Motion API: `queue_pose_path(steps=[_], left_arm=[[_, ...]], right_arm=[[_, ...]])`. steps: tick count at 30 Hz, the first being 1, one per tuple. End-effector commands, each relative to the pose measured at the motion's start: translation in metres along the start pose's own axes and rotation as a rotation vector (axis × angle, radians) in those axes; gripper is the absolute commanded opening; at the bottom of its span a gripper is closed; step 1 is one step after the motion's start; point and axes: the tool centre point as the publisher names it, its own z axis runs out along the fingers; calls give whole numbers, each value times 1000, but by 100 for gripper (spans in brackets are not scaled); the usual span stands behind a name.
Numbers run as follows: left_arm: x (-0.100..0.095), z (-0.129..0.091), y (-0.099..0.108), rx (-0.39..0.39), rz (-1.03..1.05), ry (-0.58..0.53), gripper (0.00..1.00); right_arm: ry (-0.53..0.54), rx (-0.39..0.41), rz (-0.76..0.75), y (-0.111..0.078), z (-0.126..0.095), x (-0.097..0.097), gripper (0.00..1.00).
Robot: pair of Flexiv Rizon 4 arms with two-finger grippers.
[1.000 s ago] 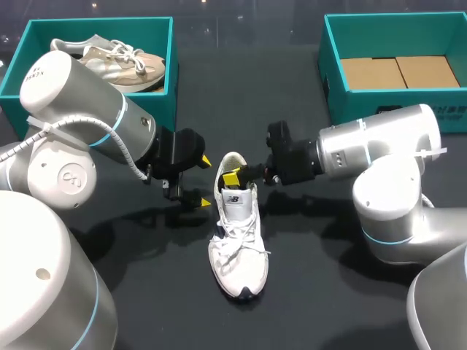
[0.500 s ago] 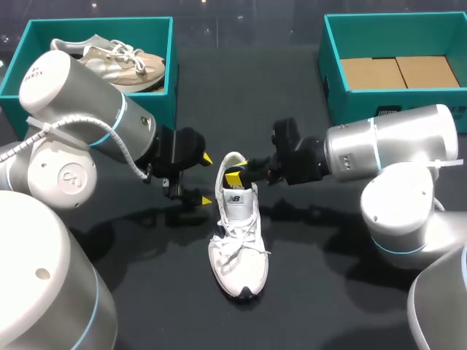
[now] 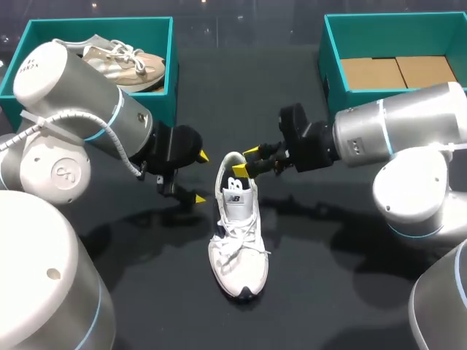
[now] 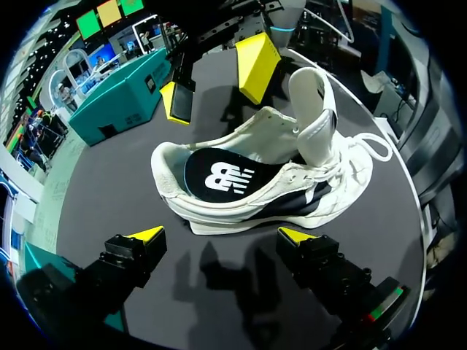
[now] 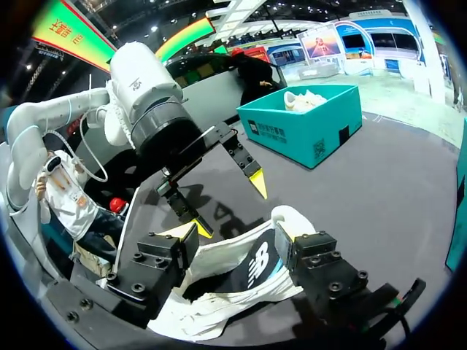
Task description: Take the shoe out of the shoebox, open the shoe tongue, remove and reinsert the insole, then place the shoe into the shoebox
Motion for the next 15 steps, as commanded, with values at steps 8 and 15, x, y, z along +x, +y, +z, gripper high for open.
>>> queue_pose_path(steps=[8, 15], left_arm=[[-10, -51, 13, -41, 77, 33, 100], [-20, -74, 24, -69, 122, 53, 100]], right_arm=[[-111, 248, 19, 19, -25, -12, 55], [-147, 385, 46, 33, -35, -20, 34]])
